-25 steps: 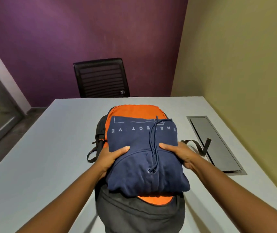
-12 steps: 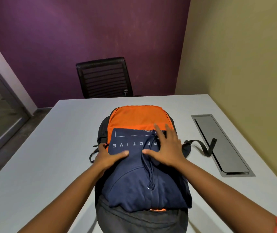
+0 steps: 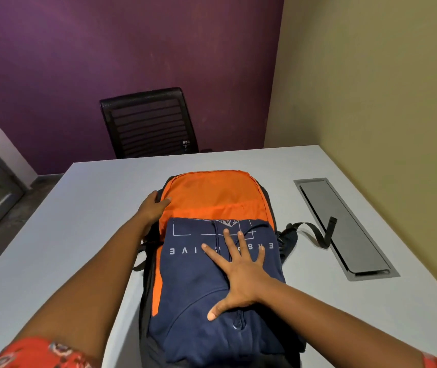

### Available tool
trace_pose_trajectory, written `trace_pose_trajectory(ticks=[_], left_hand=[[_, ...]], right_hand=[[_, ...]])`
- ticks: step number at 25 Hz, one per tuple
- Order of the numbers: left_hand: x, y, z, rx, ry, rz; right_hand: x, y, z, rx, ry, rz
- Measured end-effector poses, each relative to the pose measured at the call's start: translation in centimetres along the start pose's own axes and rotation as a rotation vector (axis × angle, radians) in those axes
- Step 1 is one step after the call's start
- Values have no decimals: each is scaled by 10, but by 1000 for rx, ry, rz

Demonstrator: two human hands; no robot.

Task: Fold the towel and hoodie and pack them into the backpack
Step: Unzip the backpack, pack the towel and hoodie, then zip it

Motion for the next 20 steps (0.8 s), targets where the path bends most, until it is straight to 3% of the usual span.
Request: trace_pose_trajectory(ticks=[2,5,7,14,18,20], left_hand=[[6,-10,10,-25,71,-44],[14,-11,6,202,152,-37],[32,-5,5,226,259,65],[86,55,-12,165,392,580],[78,95,-26,2,366,716],[63,108,-27,-90,230,735]], right_hand=[[0,5,2,-30,-13,-28],[0,13,5,-68,5,-68],[0,12,8,-100,36,-72],[11,-15,11,-198,80,-17],[28,-33,0,-181,35,34],[35,-38,-6,-139,-22,51]])
Point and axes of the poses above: each hand's wrist, its own y-axis away from the middle knuckle, its own z-axis out of the palm, x = y × z, the point moved 6 cm from there along -y, towards the middle knuckle, and after that the axes turned 13 degrees about -z, right-handed, at the moved point
